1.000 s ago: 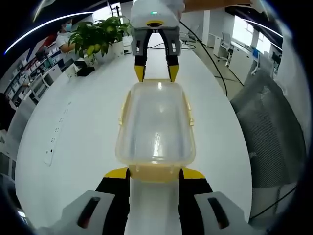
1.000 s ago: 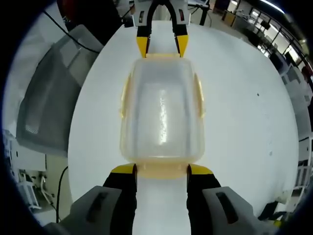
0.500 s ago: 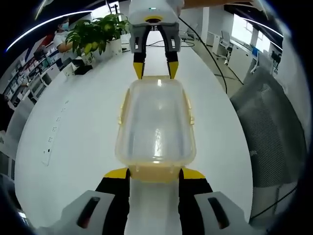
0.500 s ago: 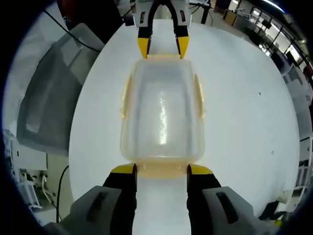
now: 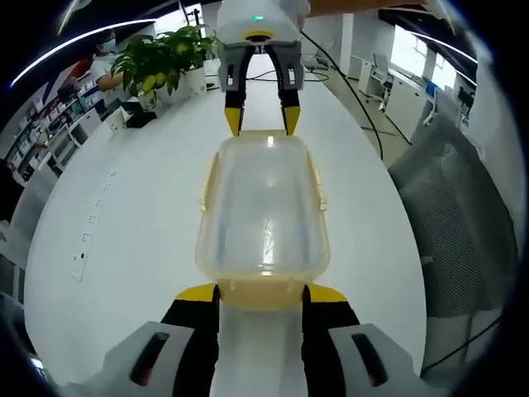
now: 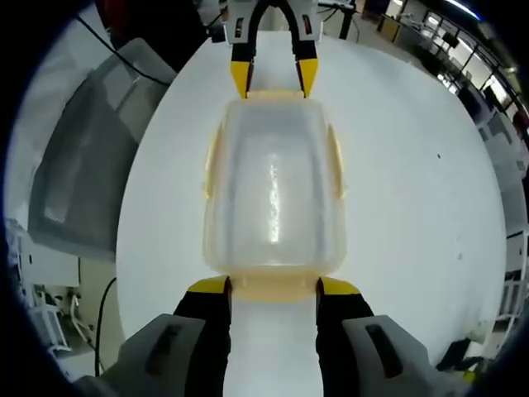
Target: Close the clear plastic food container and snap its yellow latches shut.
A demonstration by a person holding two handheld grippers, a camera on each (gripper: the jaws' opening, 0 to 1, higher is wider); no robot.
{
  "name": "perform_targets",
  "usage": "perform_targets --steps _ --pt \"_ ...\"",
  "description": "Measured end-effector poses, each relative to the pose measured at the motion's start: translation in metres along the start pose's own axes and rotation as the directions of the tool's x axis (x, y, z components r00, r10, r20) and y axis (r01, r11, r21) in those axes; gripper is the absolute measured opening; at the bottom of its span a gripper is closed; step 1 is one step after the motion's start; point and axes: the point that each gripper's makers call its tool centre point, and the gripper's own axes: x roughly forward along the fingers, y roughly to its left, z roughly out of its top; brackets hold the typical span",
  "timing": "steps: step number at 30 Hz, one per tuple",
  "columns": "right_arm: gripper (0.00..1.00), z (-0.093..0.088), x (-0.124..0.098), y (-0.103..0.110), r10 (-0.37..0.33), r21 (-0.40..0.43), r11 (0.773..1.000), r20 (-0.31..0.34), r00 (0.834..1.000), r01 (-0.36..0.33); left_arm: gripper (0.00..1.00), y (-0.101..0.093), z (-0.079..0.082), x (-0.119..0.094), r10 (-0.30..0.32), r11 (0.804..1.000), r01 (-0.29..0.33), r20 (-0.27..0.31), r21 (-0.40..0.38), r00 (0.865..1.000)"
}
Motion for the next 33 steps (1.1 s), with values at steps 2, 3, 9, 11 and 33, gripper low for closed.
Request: perform_targets --steps 2,3,9,11,33 --pt "0.37 0.0 0.0 0.0 0.003 0.003 1.0 -0.002 1.0 -0.003 0.33 0.0 0.0 0.0 0.001 1.0 -0.001 0.0 0.001 1.0" --pt "0.37 0.0 -0.001 0.0 0.003 0.007 1.0 -0.002 1.0 -0.003 0.33 0.0 0.0 0.0 0.002 1.0 -0.002 0.001 0.006 1.0" --pt "0.42 -0.001 -0.005 -0.001 0.002 0.034 0.999 0.011 1.0 -0.002 0.38 -0.003 0.0 -0.002 -0.004 1.0 0.004 -0.009 0.025 1.0" --pt "0.41 -0.002 -0.008 0.0 0.0 0.044 0.999 0.012 1.0 0.0 0.37 -0.003 0.0 -0.005 0.001 1.0 -0.001 -0.013 0.023 1.0" --pt "0.26 0.012 -0.031 -0.003 -0.194 0.403 0.908 0.164 0.967 0.114 0.28 0.001 0.018 -0.024 0.164 0.949 -0.154 0.014 -0.276 0.986"
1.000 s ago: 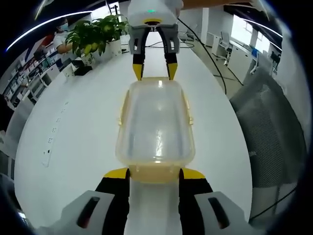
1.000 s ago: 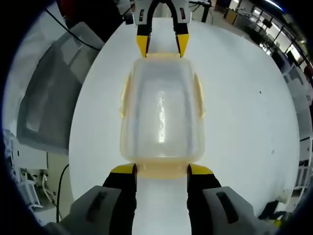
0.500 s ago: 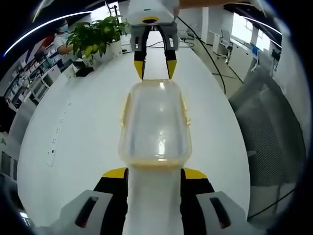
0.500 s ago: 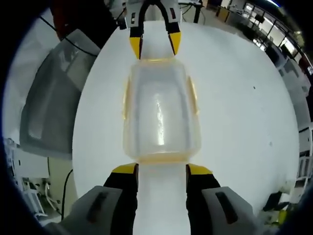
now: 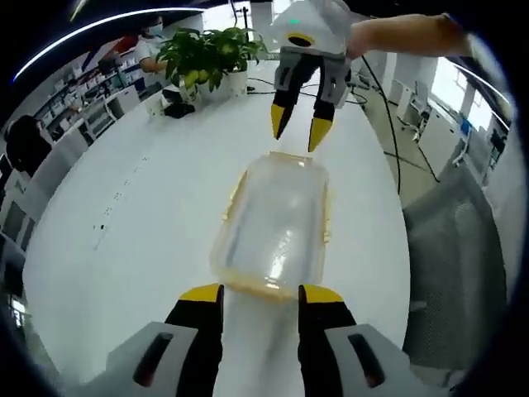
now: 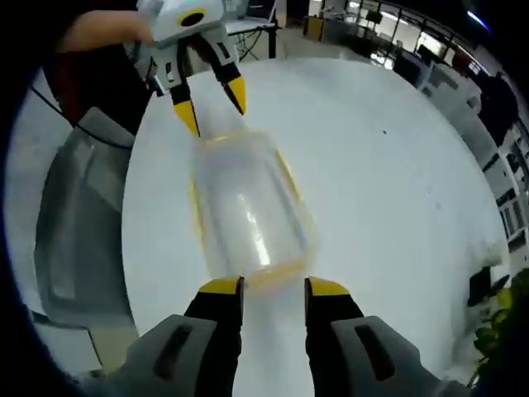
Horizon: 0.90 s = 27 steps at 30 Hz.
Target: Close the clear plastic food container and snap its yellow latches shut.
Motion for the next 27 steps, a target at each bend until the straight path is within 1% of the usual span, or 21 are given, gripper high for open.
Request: perform_targets --steps 1,2,3,4,5,6,8,11,12,13,14,15,18,19,20,22,23,24,25,26,27 --pt "0.25 0.0 0.0 0.0 -0.006 0.01 1.0 0.003 1.0 0.006 0.28 0.0 -0.002 0.0 0.014 0.999 -0.014 -0.003 -0.037 1.0" --pt "0.25 0.001 0.001 0.0 -0.021 0.025 0.999 0.016 1.0 0.02 0.28 -0.001 -0.002 0.0 0.019 0.998 -0.019 0.002 -0.055 1.0" --pt "0.25 0.001 0.001 0.0 -0.026 0.038 0.999 0.021 0.999 0.025 0.28 -0.001 -0.003 0.001 0.035 0.995 -0.034 0.007 -0.098 0.999" --pt "0.25 0.003 0.002 0.001 -0.03 0.054 0.998 0.031 0.999 0.029 0.27 -0.001 -0.003 0.001 0.043 0.992 -0.041 0.013 -0.123 0.999" --pt "0.25 0.003 0.003 0.002 -0.031 0.072 0.997 0.041 0.999 0.028 0.27 -0.002 -0.005 0.001 0.051 0.987 -0.047 0.017 -0.155 0.999" --pt "0.24 0.005 0.004 0.003 -0.041 0.108 0.994 0.059 0.997 0.034 0.27 -0.003 -0.005 0.002 0.054 0.982 -0.048 0.027 -0.181 0.998" --pt "0.24 0.003 0.006 0.003 -0.056 0.136 0.99 0.069 0.996 0.047 0.26 -0.002 -0.005 0.002 0.082 0.964 -0.067 0.048 -0.256 0.995" --pt "0.22 0.0 0.009 0.004 -0.073 0.165 0.985 0.081 0.994 0.059 0.23 -0.003 -0.008 0.002 0.107 0.956 -0.091 0.045 -0.279 0.993" --pt "0.22 0.0 0.01 0.006 -0.069 0.181 0.982 0.088 0.994 0.052 0.23 -0.004 -0.009 0.003 0.115 0.951 -0.096 0.048 -0.293 0.992" --pt "0.22 0.0 0.011 0.007 -0.073 0.214 0.976 0.103 0.992 0.049 0.23 -0.005 -0.009 0.003 0.12 0.945 -0.097 0.054 -0.312 0.991" --pt "0.22 0.0 0.012 0.008 -0.075 0.228 0.972 0.107 0.991 0.049 0.23 -0.006 -0.009 0.004 0.124 0.931 -0.093 0.065 -0.352 0.99" --pt "0.22 -0.002 0.013 0.007 -0.08 0.244 0.968 0.111 0.991 0.051 0.23 -0.006 -0.009 0.005 0.125 0.924 -0.091 0.069 -0.371 0.99" --pt "0.21 -0.005 0.015 0.006 -0.094 0.299 0.953 0.121 0.988 0.054 0.22 -0.004 -0.011 0.006 0.145 0.907 -0.103 0.073 -0.409 0.987" --pt "0.21 -0.005 0.015 0.006 -0.101 0.325 0.944 0.129 0.987 0.054 0.21 -0.002 -0.013 0.006 0.157 0.895 -0.11 0.074 -0.433 0.985" --pt "0.21 -0.006 0.015 0.005 -0.105 0.343 0.938 0.135 0.985 0.052 0.21 -0.002 -0.015 0.007 0.156 0.891 -0.108 0.073 -0.441 0.985" --pt "0.21 -0.004 0.016 0.006 -0.104 0.388 0.921 0.16 0.982 0.034 0.21 -0.003 -0.019 0.009 0.154 0.875 -0.104 0.069 -0.472 0.986" --pt "0.21 -0.004 0.017 0.005 -0.108 0.403 0.915 0.164 0.981 0.033 0.2 -0.004 -0.02 0.011 0.154 0.866 -0.099 0.073 -0.491 0.985" --pt "0.21 -0.005 0.016 0.004 -0.108 0.407 0.913 0.164 0.98 0.033 0.2 -0.005 -0.02 0.011 0.152 0.861 -0.093 0.079 -0.501 0.985" --pt "0.21 -0.005 0.016 0.004 -0.108 0.419 0.908 0.168 0.98 0.028 0.2 -0.005 -0.018 0.012 0.156 0.847 -0.086 0.092 -0.525 0.983" --pt "0.21 -0.005 0.016 0.004 -0.107 0.43 0.903 0.17 0.98 0.024 0.2 -0.004 -0.019 0.011 0.156 0.845 -0.087 0.088 -0.527 0.984" --pt "0.21 -0.005 0.016 0.004 -0.107 0.438 0.899 0.172 0.979 0.022 0.19 -0.003 -0.02 0.013 0.157 0.84 -0.083 0.093 -0.537 0.983"
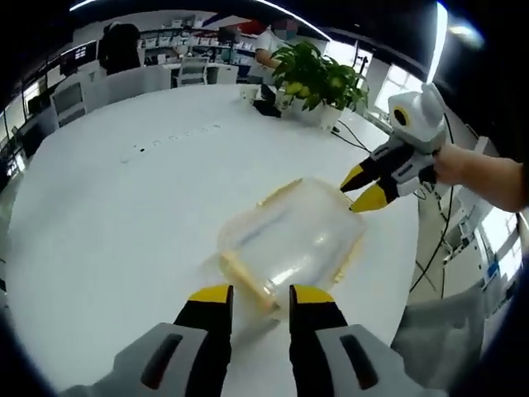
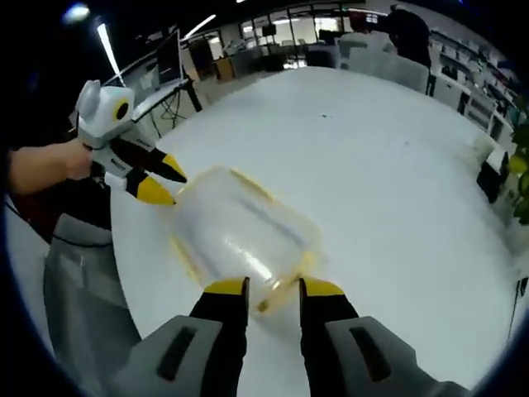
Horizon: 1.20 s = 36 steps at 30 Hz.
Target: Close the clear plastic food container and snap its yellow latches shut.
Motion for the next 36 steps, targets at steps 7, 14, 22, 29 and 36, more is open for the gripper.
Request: perform_targets --steps 7,14,22,29,36 --pt "0.21 0.0008 0.0006 -0.0001 0.01 0.028 1.0 0.006 1.0 -0.01 0.17 -0.0032 0.0023 0.0037 -0.014 0.999 0.015 0.013 -0.05 1.0" --pt "0.21 0.0005 0.0015 -0.0015 0.021 0.113 0.993 0.028 0.999 -0.024 0.18 -0.0021 0.0014 0.0056 -0.019 0.988 0.024 0.031 -0.154 0.999" --pt "0.21 -0.0008 0.002 -0.0023 0.034 0.201 0.979 0.059 0.998 -0.045 0.19 -0.0019 -0.0013 0.0072 -0.035 0.969 0.048 0.059 -0.242 0.998" --pt "0.2 -0.0013 0.0024 -0.0024 0.044 0.249 0.967 0.067 0.997 -0.06 0.17 -0.0008 -0.0018 0.0088 -0.046 0.95 0.064 0.065 -0.304 0.997" --pt "0.19 -0.0025 0.0025 -0.0019 0.052 0.286 0.956 0.069 0.996 -0.069 0.16 -0.0012 -0.0014 0.0098 -0.058 0.942 0.079 0.074 -0.327 0.996"
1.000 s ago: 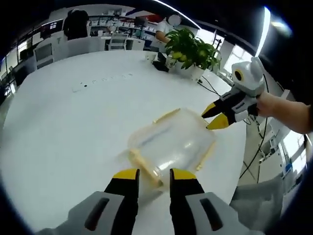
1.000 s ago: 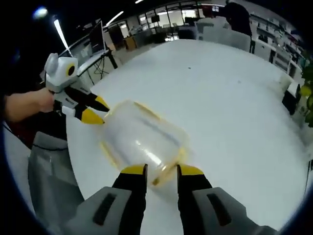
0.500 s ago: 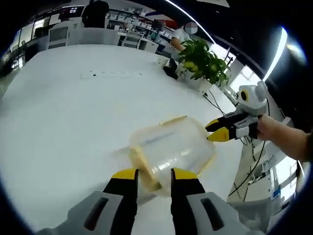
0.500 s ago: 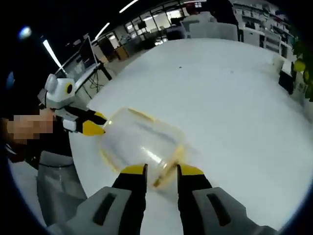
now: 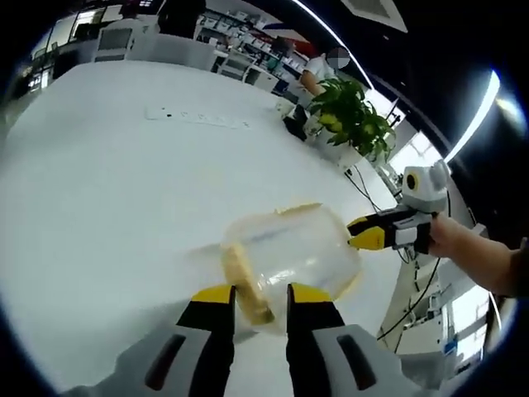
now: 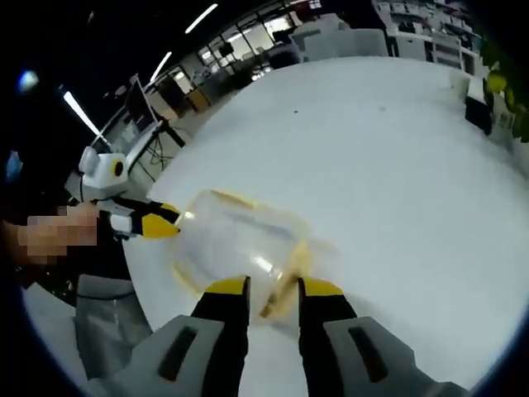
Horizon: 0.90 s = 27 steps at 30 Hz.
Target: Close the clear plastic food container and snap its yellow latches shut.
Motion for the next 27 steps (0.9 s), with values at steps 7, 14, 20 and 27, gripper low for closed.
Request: perform_targets --steps 7,14,20,27 --pt "0.19 0.0 0.001 -0.001 0.015 0.046 0.999 0.008 1.0 -0.015 0.15 0.0 -0.001 0.0 -0.012 1.0 0.012 0.003 -0.013 1.0" --pt "0.16 0.002 0.006 -0.002 0.04 0.172 0.984 0.024 0.999 -0.044 0.12 0.004 -0.007 -0.009 -0.032 0.998 0.033 0.022 -0.047 0.999" --pt "0.18 0.004 0.004 0.003 0.068 0.141 0.987 0.027 0.997 -0.071 0.14 0.005 -0.006 -0.01 -0.037 0.997 0.039 0.034 -0.061 0.999" --pt "0.2 0.007 0.001 0.006 0.033 0.051 0.998 0.029 0.999 -0.035 0.15 0.003 -0.004 -0.009 -0.047 0.997 0.049 0.025 -0.056 0.999"
